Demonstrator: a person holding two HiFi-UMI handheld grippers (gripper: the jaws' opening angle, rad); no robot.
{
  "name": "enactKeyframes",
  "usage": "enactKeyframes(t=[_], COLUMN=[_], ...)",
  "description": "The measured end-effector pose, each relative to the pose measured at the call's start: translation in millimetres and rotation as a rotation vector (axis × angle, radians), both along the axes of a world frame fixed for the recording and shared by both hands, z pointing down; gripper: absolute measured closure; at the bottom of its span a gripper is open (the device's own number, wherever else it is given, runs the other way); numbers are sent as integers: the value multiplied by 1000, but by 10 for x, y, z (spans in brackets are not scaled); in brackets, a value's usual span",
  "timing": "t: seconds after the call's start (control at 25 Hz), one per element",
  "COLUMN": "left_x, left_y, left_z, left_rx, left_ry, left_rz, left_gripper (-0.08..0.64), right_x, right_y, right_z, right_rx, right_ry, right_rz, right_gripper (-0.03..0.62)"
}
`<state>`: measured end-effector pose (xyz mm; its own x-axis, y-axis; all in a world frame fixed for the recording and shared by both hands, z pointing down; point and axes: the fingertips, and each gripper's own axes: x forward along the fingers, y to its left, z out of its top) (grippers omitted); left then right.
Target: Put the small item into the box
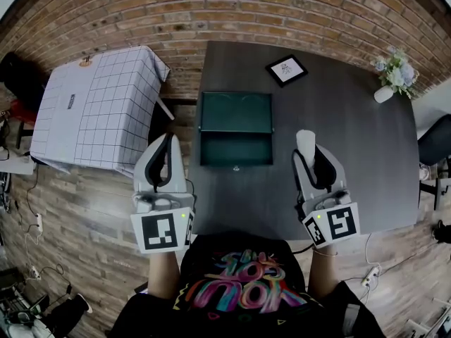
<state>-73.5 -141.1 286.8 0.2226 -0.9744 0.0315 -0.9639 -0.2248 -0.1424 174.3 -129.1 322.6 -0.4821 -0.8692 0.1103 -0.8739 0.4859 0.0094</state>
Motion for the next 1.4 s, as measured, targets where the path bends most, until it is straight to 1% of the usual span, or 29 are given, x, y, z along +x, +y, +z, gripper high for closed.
enactKeyframes(t=[0.28,0.48,0.6,0.92,1.08,1.24,1.4], left_x=[-11,1,13,36,30,8,4], left_y=[-107,-232,-290,-389,-397,-410,-442], left_z=[74,47,69,119,179,246,290], left_rx=[-24,-9,-16,-24,-42,-52,-68], left_ry=[4,22,31,40,48,55,68], left_rz=[17,47,62,70,60,51,46], left_gripper=[558,558,557,558,558,558,558], right_x=[-95,-165,-189,-186,-224,-342,-513], right_y=[-95,-164,-196,-292,-329,-381,-434], right_z=[61,74,90,126,181,256,388], right_rx=[-16,-12,-12,-28,-44,-51,-76], right_ry=[-8,-3,2,11,21,27,49], right_rz=[0,20,30,24,1,-34,-95], right_gripper=[451,451,451,451,451,451,451])
